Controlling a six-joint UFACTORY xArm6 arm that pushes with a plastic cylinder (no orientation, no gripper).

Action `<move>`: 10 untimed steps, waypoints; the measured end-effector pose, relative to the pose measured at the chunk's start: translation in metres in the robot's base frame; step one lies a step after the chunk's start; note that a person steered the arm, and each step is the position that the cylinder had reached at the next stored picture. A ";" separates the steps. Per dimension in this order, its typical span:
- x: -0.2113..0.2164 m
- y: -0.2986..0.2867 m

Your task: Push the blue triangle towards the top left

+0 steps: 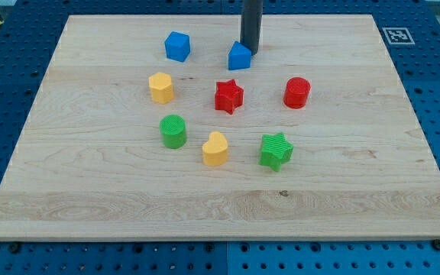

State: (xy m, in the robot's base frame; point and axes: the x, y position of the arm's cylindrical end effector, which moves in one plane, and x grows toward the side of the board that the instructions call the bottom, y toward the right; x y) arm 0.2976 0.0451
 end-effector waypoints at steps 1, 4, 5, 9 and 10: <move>0.013 -0.011; 0.044 0.014; 0.039 -0.032; 0.015 -0.138; -0.013 -0.162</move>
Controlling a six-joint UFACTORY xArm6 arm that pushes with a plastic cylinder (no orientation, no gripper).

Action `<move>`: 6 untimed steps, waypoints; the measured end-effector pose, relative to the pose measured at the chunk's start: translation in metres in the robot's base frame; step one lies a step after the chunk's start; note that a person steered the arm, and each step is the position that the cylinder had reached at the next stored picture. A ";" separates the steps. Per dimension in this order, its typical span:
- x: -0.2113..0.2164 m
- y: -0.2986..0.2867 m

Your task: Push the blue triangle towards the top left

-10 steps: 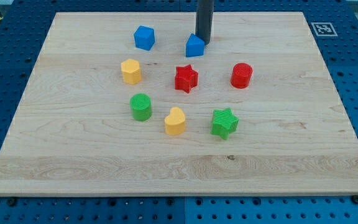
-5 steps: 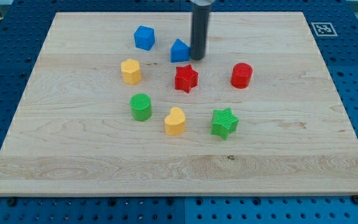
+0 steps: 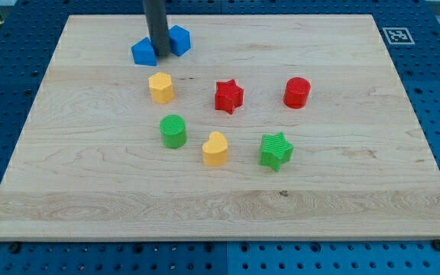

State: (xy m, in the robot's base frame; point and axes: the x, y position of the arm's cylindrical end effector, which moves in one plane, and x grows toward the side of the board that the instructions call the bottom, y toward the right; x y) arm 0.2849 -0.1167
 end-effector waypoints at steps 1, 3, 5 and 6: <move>-0.001 -0.008; -0.002 -0.008; -0.018 -0.004; -0.028 0.009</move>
